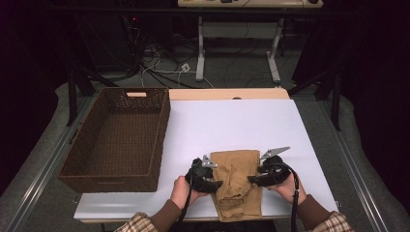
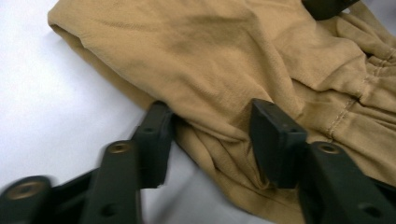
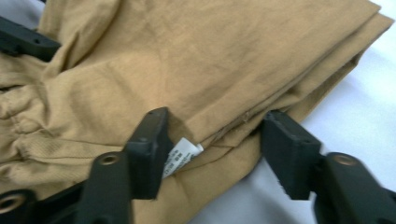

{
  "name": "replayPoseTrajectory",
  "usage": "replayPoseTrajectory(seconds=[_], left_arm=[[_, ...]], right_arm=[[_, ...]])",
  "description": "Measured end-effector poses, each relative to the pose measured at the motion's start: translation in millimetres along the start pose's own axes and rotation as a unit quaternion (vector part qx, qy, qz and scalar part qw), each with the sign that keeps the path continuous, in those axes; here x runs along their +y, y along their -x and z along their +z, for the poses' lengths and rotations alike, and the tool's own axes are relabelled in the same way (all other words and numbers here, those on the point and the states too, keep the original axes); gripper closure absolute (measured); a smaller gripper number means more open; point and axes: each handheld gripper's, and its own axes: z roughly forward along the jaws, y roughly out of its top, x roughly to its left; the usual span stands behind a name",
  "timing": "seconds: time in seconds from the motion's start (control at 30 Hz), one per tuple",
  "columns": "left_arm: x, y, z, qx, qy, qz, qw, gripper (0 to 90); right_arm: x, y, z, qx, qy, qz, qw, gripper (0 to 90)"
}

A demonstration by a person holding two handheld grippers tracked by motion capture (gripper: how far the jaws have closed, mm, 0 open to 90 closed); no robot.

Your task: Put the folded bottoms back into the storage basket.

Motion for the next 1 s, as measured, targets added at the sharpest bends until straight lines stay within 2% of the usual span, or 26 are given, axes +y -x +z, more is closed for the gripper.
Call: replayPoseTrajectory(seconds=[0.13,0.27,0.33,0.5,0.73,0.87,1.0], left_arm=[[-1.8,-1.3,0.6,-0.010,0.010,-0.005,0.9999,63.4],[-2.5,-1.0,2.1,-0.026,0.017,-0.006,0.9995,75.5],[-2.8,-0.4,2.8,-0.028,0.022,-0.006,0.9994,78.5],[-2.8,-3.2,2.0,-0.037,0.025,-0.013,0.9989,81.5],[-0.8,-9.2,-1.3,-0.043,0.019,-0.016,0.9988,82.3],[-0.1,-19.0,-5.4,-0.032,0.019,-0.022,0.9991,82.3],[0.8,-28.0,-10.1,-0.020,0.021,-0.031,0.9991,82.3]], right_arm=[[0.1,-1.8,-0.8,0.001,0.000,-0.001,1.0000,54.2],[-0.3,-2.4,0.0,0.015,0.003,0.002,0.9999,63.7],[-0.3,-3.0,0.3,0.019,0.004,0.003,0.9998,66.3],[-0.2,-3.8,0.2,0.024,0.020,0.007,0.9995,76.3],[3.8,-6.0,2.7,0.024,0.033,0.014,0.9991,79.0],[11.8,-11.8,9.5,0.018,0.047,0.010,0.9987,79.2],[20.4,-15.6,17.3,0.013,0.048,0.006,0.9988,79.2]])
